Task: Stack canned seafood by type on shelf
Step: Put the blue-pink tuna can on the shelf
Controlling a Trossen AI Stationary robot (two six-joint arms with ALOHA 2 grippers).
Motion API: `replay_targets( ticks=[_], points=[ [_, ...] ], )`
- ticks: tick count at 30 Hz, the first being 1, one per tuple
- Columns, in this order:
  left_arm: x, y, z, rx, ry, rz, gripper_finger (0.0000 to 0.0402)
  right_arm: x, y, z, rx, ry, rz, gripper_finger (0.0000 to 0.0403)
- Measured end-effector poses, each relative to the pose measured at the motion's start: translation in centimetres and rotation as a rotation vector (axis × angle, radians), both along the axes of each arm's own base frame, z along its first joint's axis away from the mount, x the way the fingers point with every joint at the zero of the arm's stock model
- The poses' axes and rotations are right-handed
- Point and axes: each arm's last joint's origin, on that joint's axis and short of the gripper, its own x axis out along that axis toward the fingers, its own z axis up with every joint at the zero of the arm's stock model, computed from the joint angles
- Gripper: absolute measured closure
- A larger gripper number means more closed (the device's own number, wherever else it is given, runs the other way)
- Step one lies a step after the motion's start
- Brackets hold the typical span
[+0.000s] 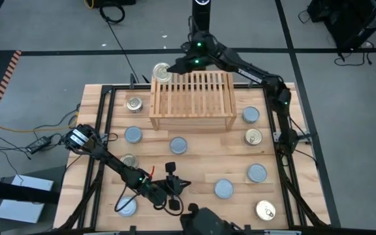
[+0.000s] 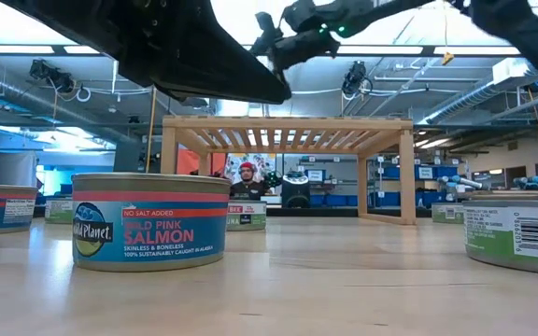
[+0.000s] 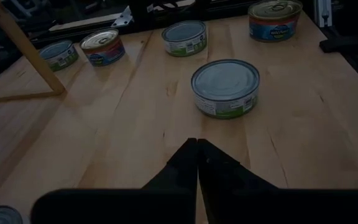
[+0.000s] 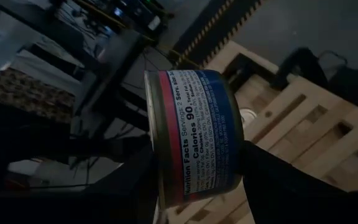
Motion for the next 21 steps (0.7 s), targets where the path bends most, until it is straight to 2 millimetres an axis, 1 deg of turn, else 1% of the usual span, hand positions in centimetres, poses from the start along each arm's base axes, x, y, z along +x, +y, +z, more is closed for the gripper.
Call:
replay_targets(
  ticks=[4,9,17,21],
  points=[
    [-0.1,0.0,-0.1,0.003,0.007,-0.001,0.0383,0.9,-0.9,-1.6,0.035,0.029,-0.001,0.0206],
    [-0.1,0.0,-0.1,0.001,0.009,0.0,0.0383,1.5,-1.4,-3.5,0.069,0.072,-0.003,0.0206],
    [-0.2,-0.2,-0.1,-0.005,0.006,-0.001,0.0383,0.7,-1.8,-4.1,0.094,0.151,-0.05,0.0203],
    [-0.3,0.1,-0.1,-0.001,-0.014,0.092,0.0383,0.5,-1.9,-4.4,0.092,0.182,-0.072,0.0197]
  ],
)
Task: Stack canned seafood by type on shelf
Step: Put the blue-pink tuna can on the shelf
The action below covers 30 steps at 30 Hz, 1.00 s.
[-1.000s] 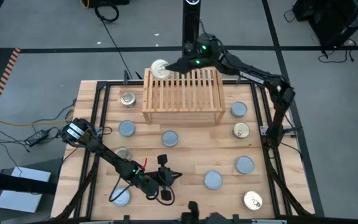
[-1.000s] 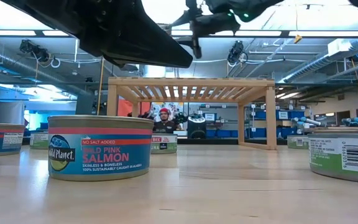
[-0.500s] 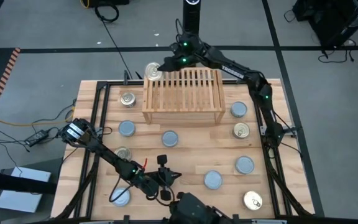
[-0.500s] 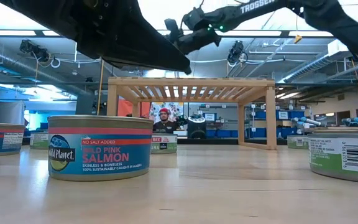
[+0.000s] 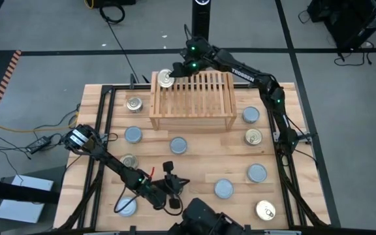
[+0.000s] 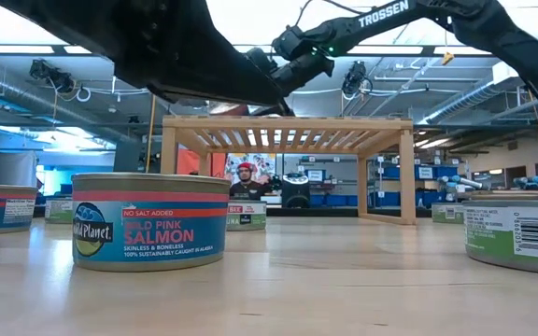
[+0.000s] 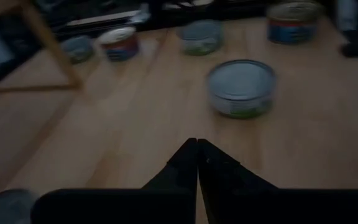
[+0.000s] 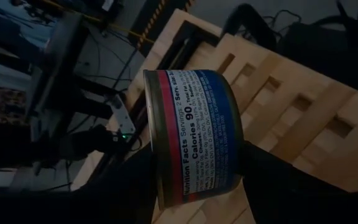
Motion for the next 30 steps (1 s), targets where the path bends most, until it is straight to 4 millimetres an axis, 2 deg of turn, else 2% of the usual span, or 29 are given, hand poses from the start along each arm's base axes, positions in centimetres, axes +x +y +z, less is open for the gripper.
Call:
replay_targets(
  ticks=[9,16,22,26,30],
  points=[
    [-0.9,1.2,-0.8,0.087,-0.035,0.303,0.0383,-0.1,-0.1,0.1,0.036,-0.012,0.004,0.0195],
    [-2.7,2.3,-0.1,0.082,-0.123,0.501,0.0383,0.0,-0.2,0.3,0.076,-0.039,-0.028,0.0195],
    [-4.4,2.7,0.1,0.061,-0.166,0.562,0.0383,0.0,-0.3,0.3,0.063,-0.029,-0.067,0.0195],
    [-4.6,2.8,0.0,0.051,-0.169,0.569,0.0383,0.1,-0.3,0.3,0.058,-0.026,-0.078,0.0195],
    [-4.6,2.8,0.0,0.052,-0.168,0.569,0.0383,0.3,-0.1,-0.7,0.052,-0.008,-0.088,0.0194]
  ],
)
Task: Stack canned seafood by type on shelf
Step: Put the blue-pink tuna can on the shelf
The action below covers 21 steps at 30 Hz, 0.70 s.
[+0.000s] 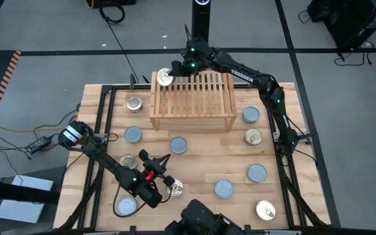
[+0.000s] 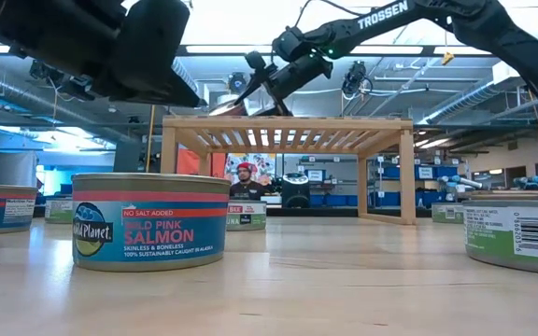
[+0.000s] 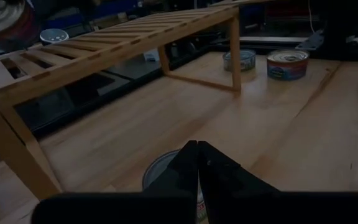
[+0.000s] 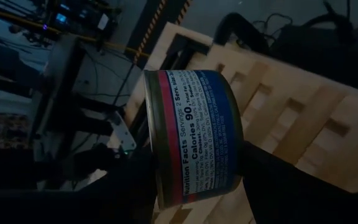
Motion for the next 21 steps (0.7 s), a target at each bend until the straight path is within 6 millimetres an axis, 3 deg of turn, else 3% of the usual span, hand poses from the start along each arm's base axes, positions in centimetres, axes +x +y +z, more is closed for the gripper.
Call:
replay_targets(
  ticks=[5,16,21],
  points=[
    [0.0,0.0,0.0,-0.004,0.003,-0.003,0.0383,0.0,0.0,-1.0,0.014,0.017,0.003,0.0187],
    [0.0,0.0,0.0,-0.009,0.008,-0.006,0.0383,-0.1,-0.1,-1.3,-0.036,0.041,-0.007,0.0108],
    [0.0,0.0,0.0,-0.01,0.01,-0.007,0.0383,0.1,-0.2,-1.1,-0.082,0.019,0.005,0.0096]
  ],
)
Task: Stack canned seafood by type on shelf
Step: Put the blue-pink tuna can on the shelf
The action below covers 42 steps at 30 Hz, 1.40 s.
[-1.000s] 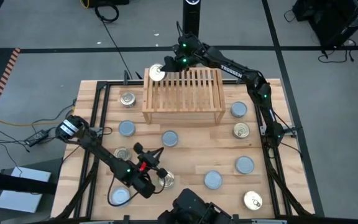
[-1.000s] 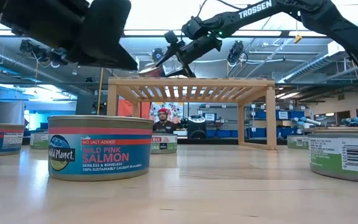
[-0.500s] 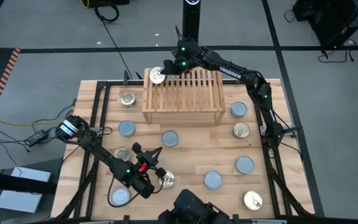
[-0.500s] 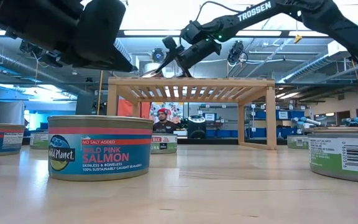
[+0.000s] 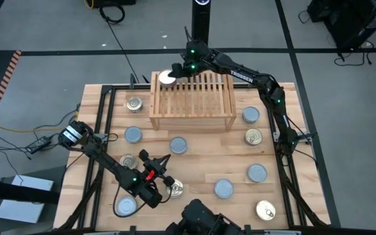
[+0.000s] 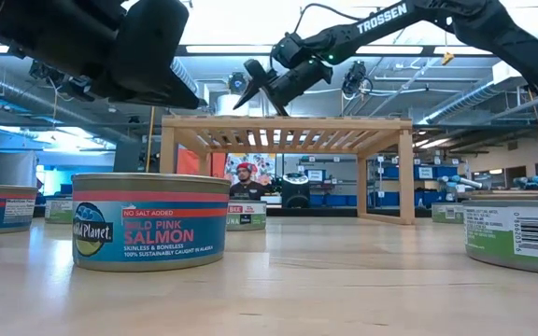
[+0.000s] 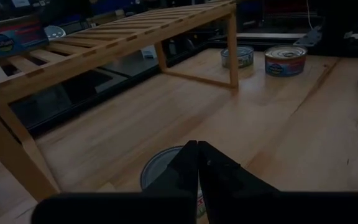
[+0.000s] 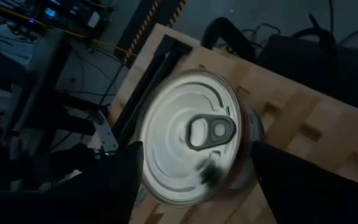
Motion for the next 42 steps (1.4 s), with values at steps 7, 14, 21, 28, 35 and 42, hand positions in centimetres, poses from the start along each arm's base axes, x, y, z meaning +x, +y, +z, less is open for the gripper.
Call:
replay_targets(
  ticks=[7,14,21,28,35,42],
  points=[
    [0.0,-0.2,0.0,0.005,0.021,-0.015,0.0383,0.0,0.1,0.3,-0.057,-0.015,0.06,0.0123],
    [-0.1,-0.2,0.0,0.004,0.021,-0.016,0.0383,-0.8,1.2,2.8,-0.308,0.001,0.138,0.0209],
    [0.0,-0.2,0.0,0.0,0.019,-0.017,0.0383,-0.5,4.4,3.6,-0.666,0.236,0.248,0.0342],
    [0.0,-0.2,0.0,-0.003,0.015,-0.018,0.0383,0.5,6.1,2.0,-0.776,0.39,0.348,0.0386],
    [0.0,-0.3,0.0,-0.008,0.013,-0.019,0.0383,1.2,5.5,0.7,-0.787,0.412,0.329,0.0395],
    [0.0,-0.3,0.0,-0.006,0.015,-0.019,0.0383,1.5,5.4,0.8,-0.828,0.377,0.323,0.0396]
  ],
)
